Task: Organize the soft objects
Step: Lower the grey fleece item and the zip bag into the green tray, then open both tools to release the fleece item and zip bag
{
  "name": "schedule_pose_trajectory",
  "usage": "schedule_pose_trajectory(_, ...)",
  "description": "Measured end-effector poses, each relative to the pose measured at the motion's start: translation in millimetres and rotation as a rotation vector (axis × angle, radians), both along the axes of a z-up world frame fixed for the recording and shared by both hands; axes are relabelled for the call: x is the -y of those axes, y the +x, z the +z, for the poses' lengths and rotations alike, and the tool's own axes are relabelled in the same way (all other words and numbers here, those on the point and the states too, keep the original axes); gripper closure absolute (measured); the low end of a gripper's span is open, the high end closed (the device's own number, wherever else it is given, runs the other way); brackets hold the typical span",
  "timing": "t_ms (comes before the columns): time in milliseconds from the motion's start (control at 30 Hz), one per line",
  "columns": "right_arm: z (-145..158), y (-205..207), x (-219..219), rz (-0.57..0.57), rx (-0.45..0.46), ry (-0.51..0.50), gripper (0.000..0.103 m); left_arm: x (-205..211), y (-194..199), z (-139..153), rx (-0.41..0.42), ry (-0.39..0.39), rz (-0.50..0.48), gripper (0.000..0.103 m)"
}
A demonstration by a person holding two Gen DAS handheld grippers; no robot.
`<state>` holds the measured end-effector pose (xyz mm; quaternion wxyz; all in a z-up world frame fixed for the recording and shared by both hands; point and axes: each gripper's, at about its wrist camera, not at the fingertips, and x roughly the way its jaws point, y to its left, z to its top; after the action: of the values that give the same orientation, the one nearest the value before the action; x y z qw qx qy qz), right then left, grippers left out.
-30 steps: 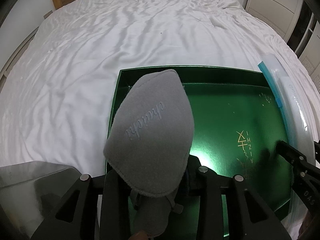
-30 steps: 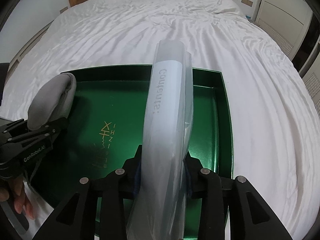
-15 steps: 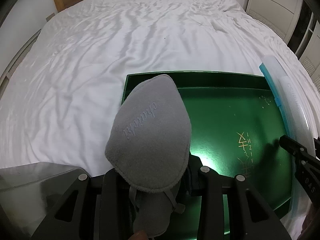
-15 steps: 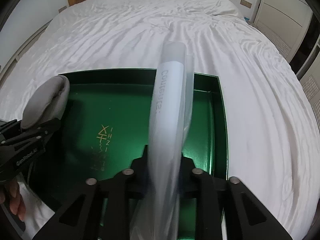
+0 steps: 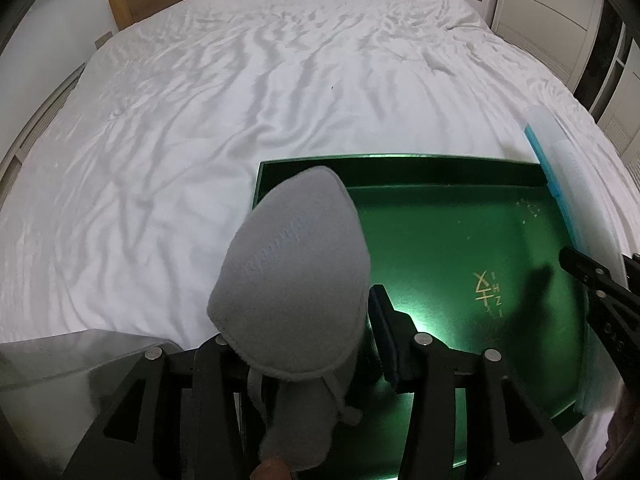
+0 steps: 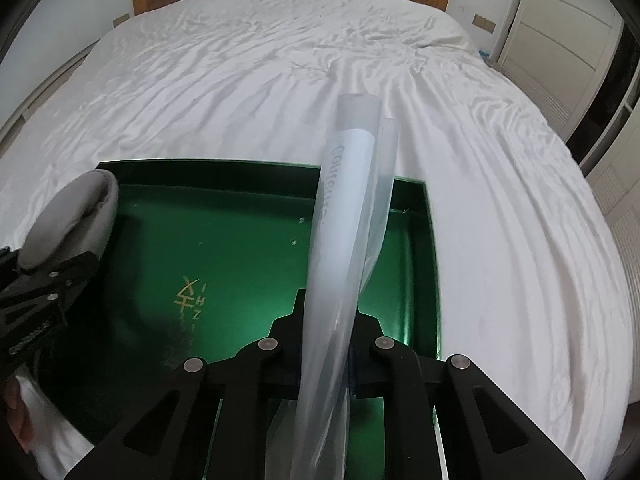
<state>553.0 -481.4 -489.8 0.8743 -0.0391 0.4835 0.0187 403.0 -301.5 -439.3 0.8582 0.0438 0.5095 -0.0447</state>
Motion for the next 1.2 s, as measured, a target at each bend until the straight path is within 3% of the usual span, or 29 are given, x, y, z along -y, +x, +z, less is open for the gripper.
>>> schedule_pose_trajectory(100,1.4,5.0,-1.3,0.004,0.014,-0.023,0.089,2.6,-0.8,3.8,0.014,0.006,-0.002,0.062)
schedule_pose_trajectory(167,0.7,5.4,-0.6,0.001,0.014,-0.02,0.088,4.5,-2.2,5.0,0.018,0.01,-0.005,0.054)
schedule_pose_trajectory(233,-1.8,2.7,1.4,-0.005,-0.002,-0.008,0.081,4.3,-2.9,6.5,0.026,0.007,-0.004,0.053)
schedule_pose_trajectory(300,-2.6,0.9,3.7,-0.013,-0.01,-0.01,0.066,4.0,-3.3,8.6,0.032,0.001,0.002,0.051)
schedule_pose_trajectory(367,0.0,0.3,7.3,-0.021,-0.009,0.005,0.066,4.3,-3.6,10.6,0.035,-0.001,0.007,0.046)
schedule_pose_trajectory(600,11.2,-9.8,13.6,-0.045,-0.002,0.058,0.059,6.8,-6.3,16.8,0.051,0.004,0.004,0.045)
schedule_pose_trajectory(933,24.4,-27.7,14.6,-0.065,0.018,0.045,0.056,8.7,-13.2,19.4,0.055,-0.025,-0.003,0.045)
schedule_pose_trajectory(1200,30.7,-34.4,16.9,-0.072,0.023,0.057,0.053,18.7,-17.2,25.6,0.089,0.001,-0.006,0.045)
